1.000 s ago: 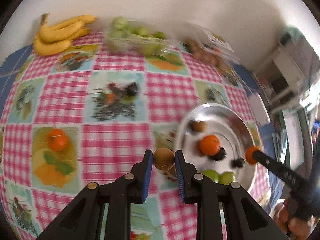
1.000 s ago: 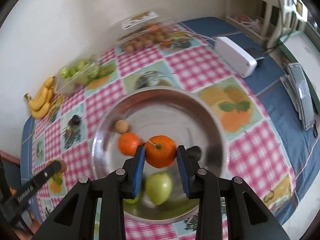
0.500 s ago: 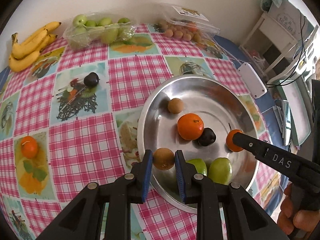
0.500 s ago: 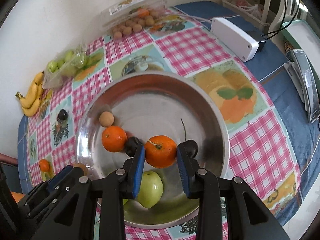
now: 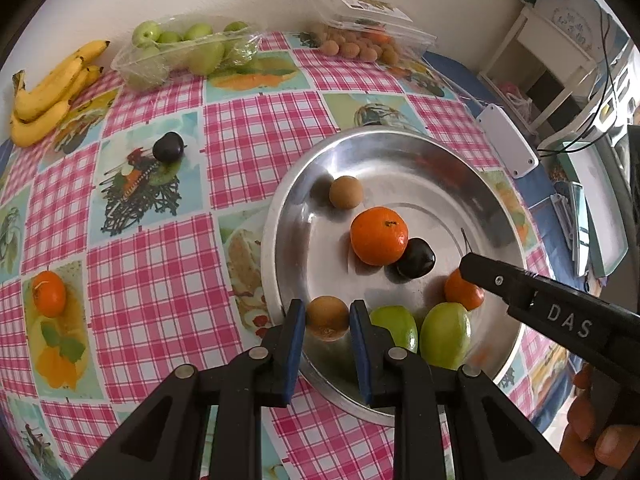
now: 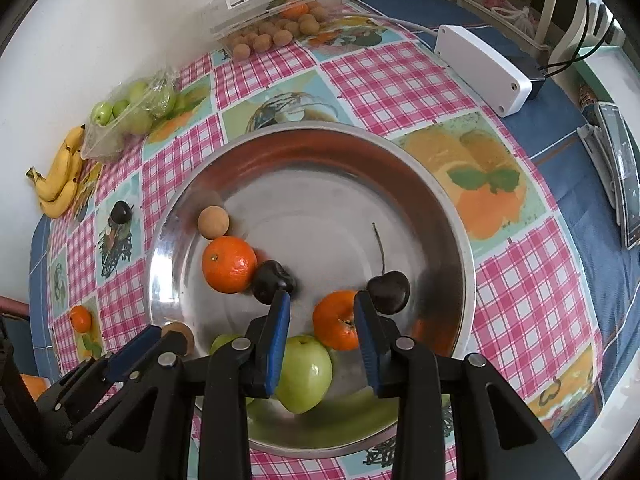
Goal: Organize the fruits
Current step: 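Carry the mandarin with the right gripper and the kiwi with the left gripper into the bowl, releasing both, then withdraw both open grippers from the steel bowl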
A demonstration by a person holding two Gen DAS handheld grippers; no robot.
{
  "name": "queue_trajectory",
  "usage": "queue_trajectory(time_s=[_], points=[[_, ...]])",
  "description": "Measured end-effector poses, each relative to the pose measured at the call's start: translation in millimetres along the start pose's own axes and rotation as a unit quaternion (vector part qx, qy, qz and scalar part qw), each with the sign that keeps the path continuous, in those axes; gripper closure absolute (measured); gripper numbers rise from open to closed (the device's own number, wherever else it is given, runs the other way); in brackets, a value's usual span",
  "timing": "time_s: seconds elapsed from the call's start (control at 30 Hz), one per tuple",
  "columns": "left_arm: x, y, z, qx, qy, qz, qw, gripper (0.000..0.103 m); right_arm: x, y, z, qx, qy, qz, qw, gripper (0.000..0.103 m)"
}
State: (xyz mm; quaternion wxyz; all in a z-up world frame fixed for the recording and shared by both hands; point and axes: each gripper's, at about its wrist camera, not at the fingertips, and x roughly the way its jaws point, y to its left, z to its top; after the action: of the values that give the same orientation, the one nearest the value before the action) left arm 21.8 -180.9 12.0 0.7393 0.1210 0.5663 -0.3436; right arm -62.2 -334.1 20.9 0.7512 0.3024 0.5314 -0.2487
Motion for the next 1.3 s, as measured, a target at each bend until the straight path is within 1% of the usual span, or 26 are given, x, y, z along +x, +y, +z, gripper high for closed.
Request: queue_trajectory(time_s=[0.13,0.2,0.37,0.47,0.57,0.63,0.77,0.93,1.17,1.23,1.27,1.3], points=[[-1.5,-0.2,1.1,-0.002,0.0,-0.001,1.0,0.075,-6.0,1.4,2.3,-0.001,-0.01,0.001,1.0,0.068],[-3.3,-0.1,1.1,-0.001,-0.002,0.001,1.0,0.072,-9.3,2.5,2.8,-0.003,-0.014,0.003,1.0,0.068],[-9.7,5.0,2.5,-0.01,-0.004,-0.002,0.9999,0.072,-14.0,5.5,2.8,-0.008,-0.021,0.005,1.0,0.068],[-16.0,16.6,5.4,-0.031,-0.01,0.002,0.9995,0.071,-14.1,6.3,2.4,-0.01,-0.02,0.004,1.0,0.068],[-22.4,32.7,6.9,-0.059,-0.016,0.015,0.998,0.069,-13.6,7.8,1.7,-0.015,-0.018,0.002,1.0,0.068],[-27.8,47.0,8.0,-0.083,-0.021,0.024,0.996,0.069,-13.0,10.8,0.6,-0.022,-0.015,0.001,1.0,0.068],[-38.7,68.7,9.0,-0.115,-0.033,0.038,0.992,0.069,-12.8,20.2,-1.7,-0.041,-0.014,0.0,0.999,0.068],[-50.1,83.3,9.4,-0.138,-0.049,0.043,0.9883,0.069,-15.0,32.6,-5.8,-0.064,-0.016,0.002,0.998,0.068],[-51.2,85.3,8.0,-0.143,-0.049,0.045,0.9875,0.068,-16.4,41.6,-9.4,-0.082,-0.017,0.001,0.996,0.068],[-49.2,83.0,7.2,-0.14,-0.045,0.048,0.988,0.059,-15.5,42.5,-9.4,-0.083,-0.016,0.0,0.996,0.068],[-48.5,82.6,7.0,-0.139,-0.044,0.049,0.9881,0.046,-15.4,42.3,-9.3,-0.082,-0.016,-0.001,0.996,0.068],[-47.4,81.9,6.8,-0.137,-0.043,0.05,0.9884,0.04,-14.8,42.1,-8.9,-0.082,-0.015,-0.002,0.997,0.068]])
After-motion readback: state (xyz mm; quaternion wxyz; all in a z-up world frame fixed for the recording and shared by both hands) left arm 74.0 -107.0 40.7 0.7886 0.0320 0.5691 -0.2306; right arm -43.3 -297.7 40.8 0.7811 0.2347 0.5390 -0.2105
